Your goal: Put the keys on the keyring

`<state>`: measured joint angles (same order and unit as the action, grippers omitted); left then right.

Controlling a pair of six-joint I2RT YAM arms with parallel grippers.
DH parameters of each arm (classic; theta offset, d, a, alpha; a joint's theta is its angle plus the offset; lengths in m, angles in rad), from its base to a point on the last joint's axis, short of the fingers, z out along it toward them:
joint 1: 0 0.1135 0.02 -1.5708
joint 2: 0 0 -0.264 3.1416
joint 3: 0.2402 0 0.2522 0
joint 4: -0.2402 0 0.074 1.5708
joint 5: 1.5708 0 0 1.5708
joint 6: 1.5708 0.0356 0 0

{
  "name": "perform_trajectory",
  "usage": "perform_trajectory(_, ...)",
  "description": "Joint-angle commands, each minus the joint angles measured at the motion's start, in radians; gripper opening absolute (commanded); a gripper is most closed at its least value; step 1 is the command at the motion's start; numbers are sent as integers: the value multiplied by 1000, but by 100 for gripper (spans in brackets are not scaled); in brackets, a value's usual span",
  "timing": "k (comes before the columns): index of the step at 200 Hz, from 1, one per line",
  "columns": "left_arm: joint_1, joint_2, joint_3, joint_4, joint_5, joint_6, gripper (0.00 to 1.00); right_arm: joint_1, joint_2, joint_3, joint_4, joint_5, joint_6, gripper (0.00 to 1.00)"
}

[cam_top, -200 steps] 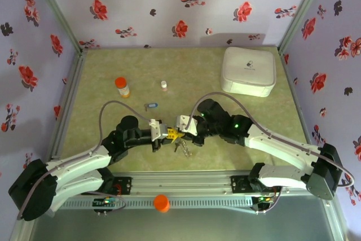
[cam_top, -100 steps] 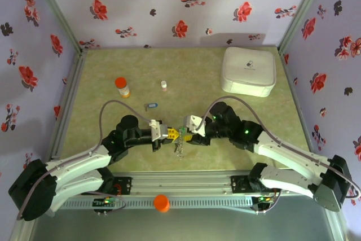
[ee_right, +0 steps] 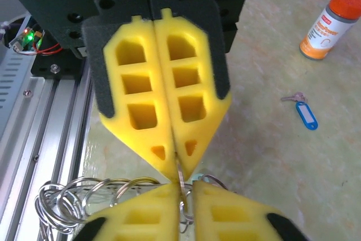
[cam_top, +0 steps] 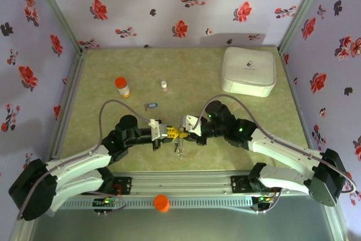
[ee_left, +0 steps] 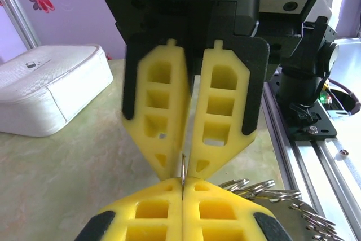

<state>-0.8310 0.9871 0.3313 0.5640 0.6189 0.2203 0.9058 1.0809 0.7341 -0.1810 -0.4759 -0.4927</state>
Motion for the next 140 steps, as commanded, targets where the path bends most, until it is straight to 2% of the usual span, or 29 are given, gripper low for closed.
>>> perform_trajectory(1, -7, 11, 16, 100, 30, 4, 0, 7, 20, 21, 40, -36, 4, 0)
perform_trajectory(13, -6, 10, 17, 108, 22, -2, 0, 6, 20, 25, 40, -40, 4, 0)
perform_trajectory(25, -7, 3, 10, 103, -2, -3, 15, 7, 12, 24, 41, -37, 4, 0)
perform_trajectory(46, -7, -35, -12, 61, -39, 13, 27, 7, -5, 23, 20, -17, -4, 0)
perform_trajectory(82, -3, -158, -26, -81, -131, 33, 30, 6, -21, 35, -50, 35, -25, 0)
perform_trajectory(91, -2, -201, -26, -93, -194, 10, 34, 7, -20, 42, -69, 50, -30, 0)
perform_trajectory(113, 0, -314, -75, -123, -437, -88, 41, 7, -13, 56, -107, 87, -46, 0)
perform_trajectory(140, 1, -408, -62, -260, -759, -233, 40, 15, -17, 58, -111, 143, -77, 0)
